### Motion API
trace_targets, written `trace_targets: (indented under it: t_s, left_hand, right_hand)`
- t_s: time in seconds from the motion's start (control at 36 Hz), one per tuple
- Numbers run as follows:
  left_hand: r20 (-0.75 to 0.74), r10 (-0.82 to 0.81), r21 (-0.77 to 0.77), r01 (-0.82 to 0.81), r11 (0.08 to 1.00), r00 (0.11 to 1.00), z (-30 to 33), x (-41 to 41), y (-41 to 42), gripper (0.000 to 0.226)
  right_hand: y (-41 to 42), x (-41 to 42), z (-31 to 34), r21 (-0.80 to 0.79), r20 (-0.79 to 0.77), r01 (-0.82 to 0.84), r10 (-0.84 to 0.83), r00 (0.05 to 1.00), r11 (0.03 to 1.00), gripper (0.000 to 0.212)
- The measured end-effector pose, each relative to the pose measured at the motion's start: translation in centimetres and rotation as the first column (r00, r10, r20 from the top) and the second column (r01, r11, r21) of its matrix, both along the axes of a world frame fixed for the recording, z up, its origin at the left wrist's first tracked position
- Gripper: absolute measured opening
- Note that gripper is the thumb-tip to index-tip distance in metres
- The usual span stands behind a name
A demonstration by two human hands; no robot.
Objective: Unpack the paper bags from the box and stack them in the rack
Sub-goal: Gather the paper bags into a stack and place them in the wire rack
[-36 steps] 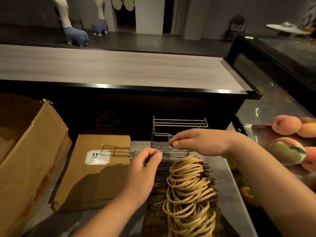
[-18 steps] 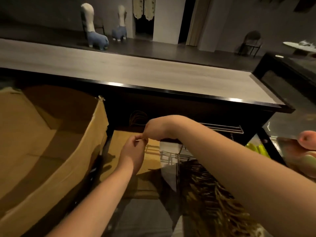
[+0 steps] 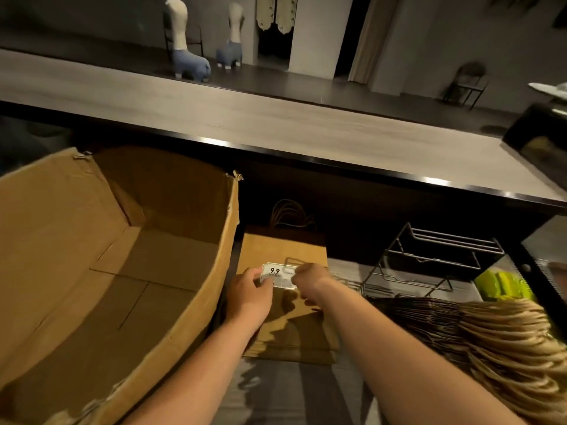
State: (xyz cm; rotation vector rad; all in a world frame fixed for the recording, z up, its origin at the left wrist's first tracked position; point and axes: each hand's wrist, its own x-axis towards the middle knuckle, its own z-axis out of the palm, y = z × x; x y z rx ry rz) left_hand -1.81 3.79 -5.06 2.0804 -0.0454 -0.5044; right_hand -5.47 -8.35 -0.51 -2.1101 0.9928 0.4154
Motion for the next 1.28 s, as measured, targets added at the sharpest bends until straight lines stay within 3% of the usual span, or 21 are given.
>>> trace_targets:
  t_s: [0.08, 0.19, 0.39, 0.56, 0.75, 0.86, 1.08, 1.28]
  left_hand:
    - [0.004, -0.015, 0.003, 0.015, 1.000, 1.000, -0.8, 0.1, 0.5, 0.034]
    - [-0.054, 0.001, -0.001, -0.001, 1.000, 0.999, -1.9, 0.6, 1.1, 0.058]
    - [-0.163, 0.002, -0.015, -0.005, 1.000, 0.987, -2.1, 0.8, 1.1, 0.080]
    - [-0.158, -0.011, 0.010, 0.013, 1.000, 0.987, -2.8, 0.8, 1.0, 0.074]
    - [-0.151, -0.045, 0.042, 0.052, 0.998, 0.988, -3.1, -0.2, 0.4, 0.056]
    - [-0.155, -0.071, 0.084, 0.085, 0.993, 0.985, -3.4, -1.0, 0.6, 0.053]
    - [-0.121, -0.143, 0.106, 0.156, 0.982, 0.982, -2.7, -2.2, 1.3, 0.038]
    - [-0.049, -0.070, 0.089, 0.074, 0.993, 0.996, -2.5, -2.6, 2.2, 0.024]
  right_hand:
    - [-0.5, -0.7, -2.1, -0.046, 0.063, 0.172, -0.169, 0.984, 0.984, 0.036]
    - [-0.2, -1.9, -3.5, -0.163, 0.067, 0.325, -0.318, 0.946, 0.932, 0.063]
    - [-0.1, -2.3, -5.7, 0.106, 0.124, 0.548, -0.558, 0.821, 0.830, 0.059]
    - [-0.4, -3.3, -5.7, 0.247, 0.181, 0.541, -0.587, 0.789, 0.804, 0.042]
    - [0.1, -4.6, -6.2, 0.374, 0.206, 0.567, -0.662, 0.720, 0.734, 0.058]
    - [0.4, -5.1, -6.6, 0.243, 0.206, 0.579, -0.625, 0.753, 0.778, 0.049]
    - [0.4, -4.9, -6.5, 0.254, 0.229, 0.614, -0.663, 0.712, 0.747, 0.060]
    - [0.8, -5.4, -6.5, 0.153, 0.265, 0.621, -0.638, 0.723, 0.768, 0.058]
